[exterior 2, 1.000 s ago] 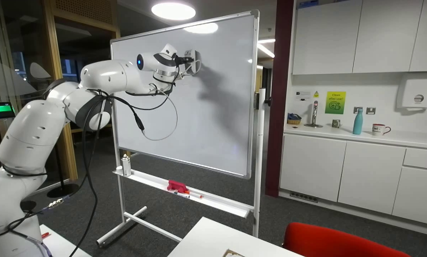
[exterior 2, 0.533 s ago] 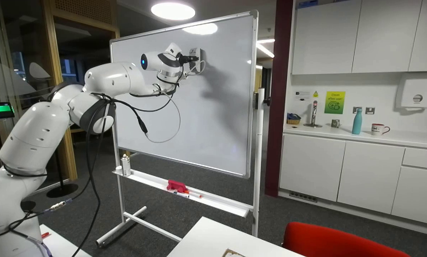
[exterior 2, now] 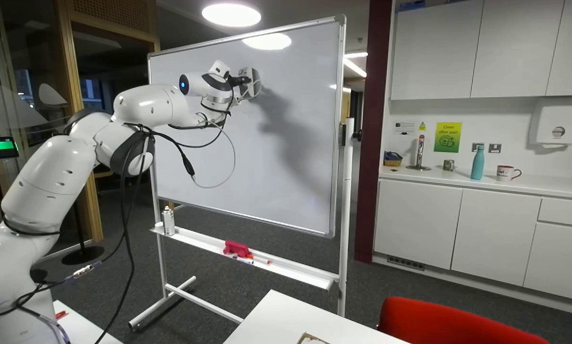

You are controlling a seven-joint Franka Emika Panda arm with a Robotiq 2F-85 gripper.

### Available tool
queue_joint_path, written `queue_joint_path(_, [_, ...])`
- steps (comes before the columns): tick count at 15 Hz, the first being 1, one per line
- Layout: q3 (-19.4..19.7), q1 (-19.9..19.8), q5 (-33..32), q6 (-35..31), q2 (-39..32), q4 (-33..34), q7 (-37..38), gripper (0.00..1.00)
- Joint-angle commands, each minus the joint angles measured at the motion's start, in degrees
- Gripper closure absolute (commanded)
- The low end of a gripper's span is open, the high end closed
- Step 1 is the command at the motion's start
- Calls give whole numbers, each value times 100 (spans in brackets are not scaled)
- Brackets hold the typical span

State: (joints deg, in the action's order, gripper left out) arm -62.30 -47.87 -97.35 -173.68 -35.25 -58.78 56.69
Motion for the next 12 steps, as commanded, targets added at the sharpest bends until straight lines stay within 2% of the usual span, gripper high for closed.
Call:
queue_joint_path(1, [-47,381,-71,-50,33,-276,-439,66])
queue_joint_path(6, [-122,611,64,-74,93,-805,-1090,66])
queue_joint_path(12, [-170,664,233,-51,124,-1461,-1875,66])
